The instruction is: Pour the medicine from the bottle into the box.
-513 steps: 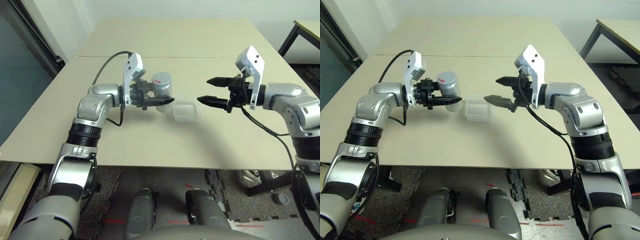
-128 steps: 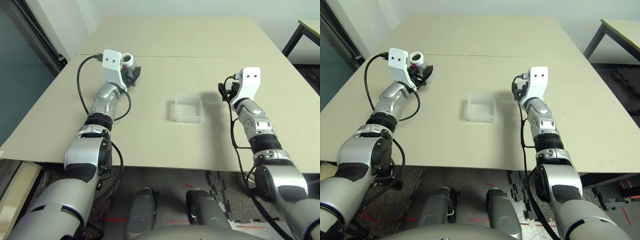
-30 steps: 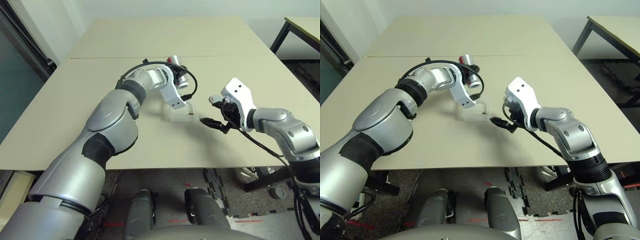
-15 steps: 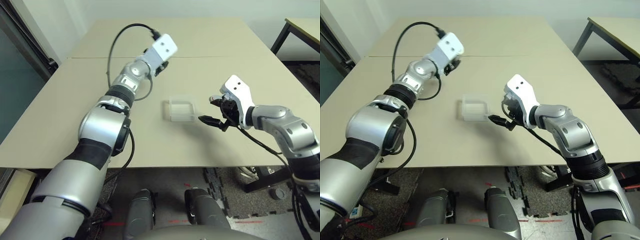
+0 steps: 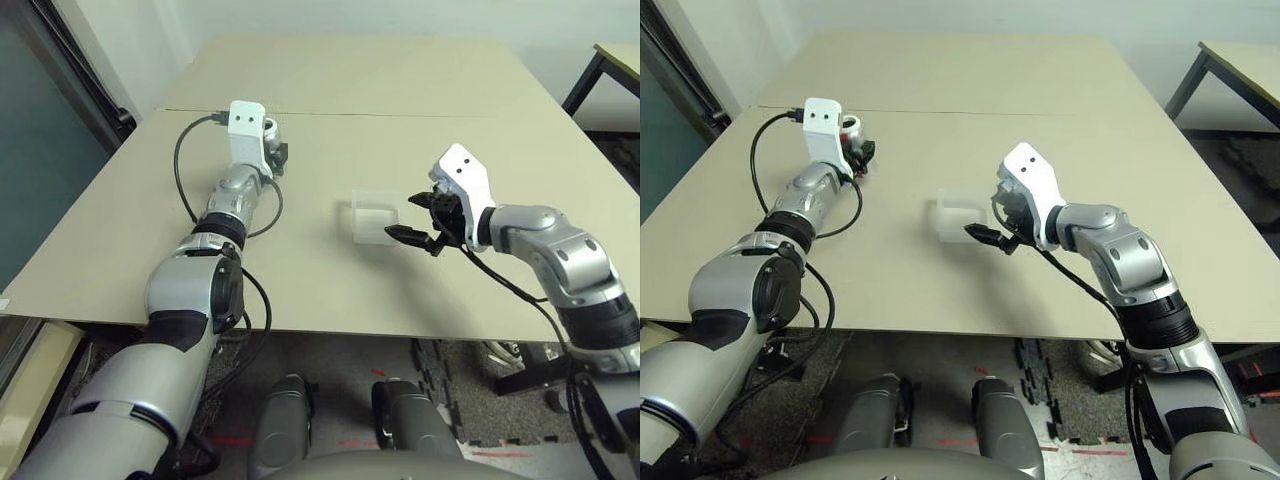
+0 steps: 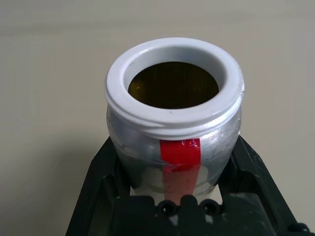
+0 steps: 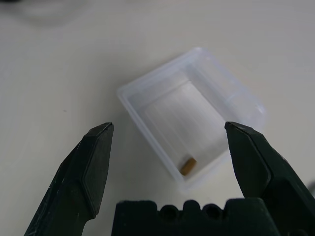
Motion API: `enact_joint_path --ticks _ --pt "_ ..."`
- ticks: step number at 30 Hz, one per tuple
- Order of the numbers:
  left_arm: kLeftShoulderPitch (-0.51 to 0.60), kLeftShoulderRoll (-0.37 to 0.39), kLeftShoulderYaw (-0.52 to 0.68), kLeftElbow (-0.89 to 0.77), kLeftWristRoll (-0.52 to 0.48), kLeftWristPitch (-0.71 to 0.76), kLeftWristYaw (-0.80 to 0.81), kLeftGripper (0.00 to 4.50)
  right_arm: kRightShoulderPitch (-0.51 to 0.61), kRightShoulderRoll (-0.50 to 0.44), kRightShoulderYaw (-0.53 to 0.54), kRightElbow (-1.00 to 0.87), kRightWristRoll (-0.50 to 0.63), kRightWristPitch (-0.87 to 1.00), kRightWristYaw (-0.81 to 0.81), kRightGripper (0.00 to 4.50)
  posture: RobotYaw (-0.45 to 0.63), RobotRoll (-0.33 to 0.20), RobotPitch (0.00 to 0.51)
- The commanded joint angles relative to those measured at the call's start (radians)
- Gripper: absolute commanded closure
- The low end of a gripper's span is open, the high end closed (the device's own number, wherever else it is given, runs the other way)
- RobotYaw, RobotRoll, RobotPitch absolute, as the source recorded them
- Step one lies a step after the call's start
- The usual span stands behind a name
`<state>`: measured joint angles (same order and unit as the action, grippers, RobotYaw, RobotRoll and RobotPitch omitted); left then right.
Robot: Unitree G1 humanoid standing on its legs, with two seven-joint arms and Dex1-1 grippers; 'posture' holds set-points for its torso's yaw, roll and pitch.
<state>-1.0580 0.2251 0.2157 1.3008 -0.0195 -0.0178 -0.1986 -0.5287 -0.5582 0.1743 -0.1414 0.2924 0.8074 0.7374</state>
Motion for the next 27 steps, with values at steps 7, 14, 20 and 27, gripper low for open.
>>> enact_joint_path --ticks 7,14,20,27 --pt "0.035 -0.006 -0.060 -0.016 0.028 0.039 -0.048 1.99 0.014 -0.001 0.001 0.002 0.000 0.010 0.001 0.00 0.02 0.000 0.079" --pt "0.046 -0.009 -0.099 -0.020 0.049 0.036 -0.072 1.99 0.015 0.002 -0.005 0.001 0.001 0.010 -0.008 0.00 0.01 0.000 0.077" --pt "0.051 -0.007 -0.122 -0.025 0.066 0.006 -0.074 1.26 0.016 0.001 -0.009 0.000 0.002 0.009 -0.012 0.00 0.01 0.000 0.075" --pt "0.059 0.005 -0.122 -0.033 0.063 -0.016 -0.059 0.05 0.012 0.004 -0.008 0.004 0.002 0.006 -0.011 0.00 0.01 0.000 0.071"
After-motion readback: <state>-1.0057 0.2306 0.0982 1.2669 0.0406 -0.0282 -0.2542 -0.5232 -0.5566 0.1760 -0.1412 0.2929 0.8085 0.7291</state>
